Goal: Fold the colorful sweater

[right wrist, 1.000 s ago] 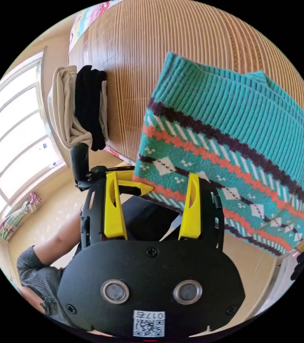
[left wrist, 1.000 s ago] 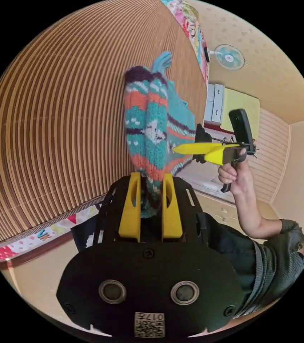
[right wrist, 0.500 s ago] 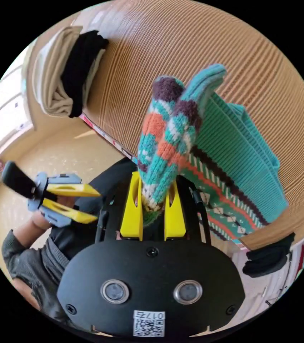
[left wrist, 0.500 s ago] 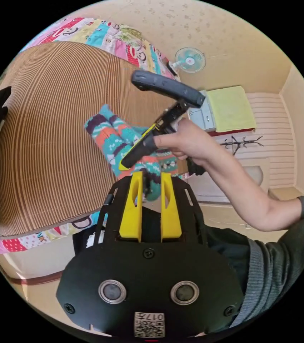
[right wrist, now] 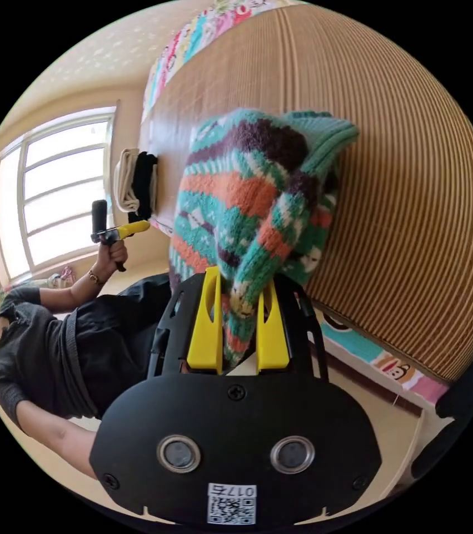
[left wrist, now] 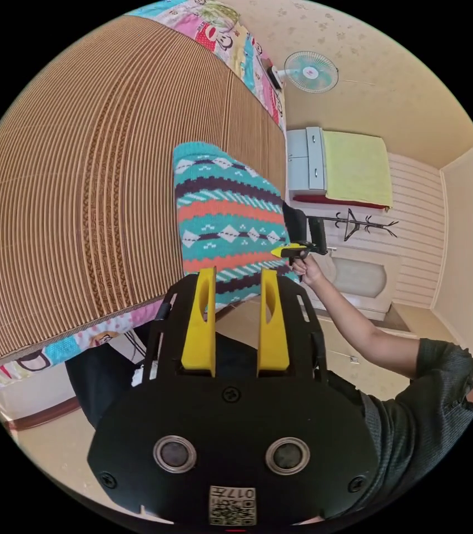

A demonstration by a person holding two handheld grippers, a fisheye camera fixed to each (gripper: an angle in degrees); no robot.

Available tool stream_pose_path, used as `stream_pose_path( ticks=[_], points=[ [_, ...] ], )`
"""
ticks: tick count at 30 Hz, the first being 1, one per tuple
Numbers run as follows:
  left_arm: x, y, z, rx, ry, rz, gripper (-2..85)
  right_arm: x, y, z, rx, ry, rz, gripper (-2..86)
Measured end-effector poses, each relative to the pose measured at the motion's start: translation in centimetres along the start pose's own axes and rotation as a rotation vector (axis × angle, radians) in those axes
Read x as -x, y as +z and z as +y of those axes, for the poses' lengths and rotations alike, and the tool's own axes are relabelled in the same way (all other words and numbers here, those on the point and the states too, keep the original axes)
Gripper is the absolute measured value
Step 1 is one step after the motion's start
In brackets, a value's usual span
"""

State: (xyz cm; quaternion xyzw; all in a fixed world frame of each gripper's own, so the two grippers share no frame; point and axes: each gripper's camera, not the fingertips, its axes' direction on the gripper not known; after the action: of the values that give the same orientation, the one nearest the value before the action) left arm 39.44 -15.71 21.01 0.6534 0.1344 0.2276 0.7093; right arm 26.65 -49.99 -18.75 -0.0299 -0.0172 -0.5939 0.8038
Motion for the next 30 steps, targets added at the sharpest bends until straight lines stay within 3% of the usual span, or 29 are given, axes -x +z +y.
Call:
stream_pose_path(
  ticks=[4,7,11,16,20,24,30],
  points=[
    [1.8,3.1,-2.9,0.016,-0.034,-0.022,17.3,0.3,-2.6,1.9,-0.115,0.008,0.017,15.4],
    [4.2,4.8,-4.8,0.035,-0.066,-0.051,19.7,-0.3,-5.0,4.2,-0.299,0.011,-0.174,18.5],
    [7.9,7.1,-6.6,0.087,-0.101,-0.053,21.2,-1.3,-1.7,3.0,-0.187,0.056,-0.237,23.5],
    [13.1,9.8,-8.6,0.152,-0.122,0.211,21.0,1.5,3.7,-0.8,-0.115,-0.002,-0.453,24.1],
    [15.3,9.6,-8.7,0.137,-0.144,0.271,20.5,5.4,5.9,-3.2,-0.073,-0.002,-0.512,21.8],
    [12.7,7.8,-9.3,0.138,-0.056,0.295,16.9,9.3,3.4,-1.3,-0.132,-0.087,-0.644,17.6],
    [0.4,9.6,-11.8,0.218,0.155,0.264,16.7,14.5,-9.3,7.5,-0.297,-0.168,-0.544,16.5]
  ],
)
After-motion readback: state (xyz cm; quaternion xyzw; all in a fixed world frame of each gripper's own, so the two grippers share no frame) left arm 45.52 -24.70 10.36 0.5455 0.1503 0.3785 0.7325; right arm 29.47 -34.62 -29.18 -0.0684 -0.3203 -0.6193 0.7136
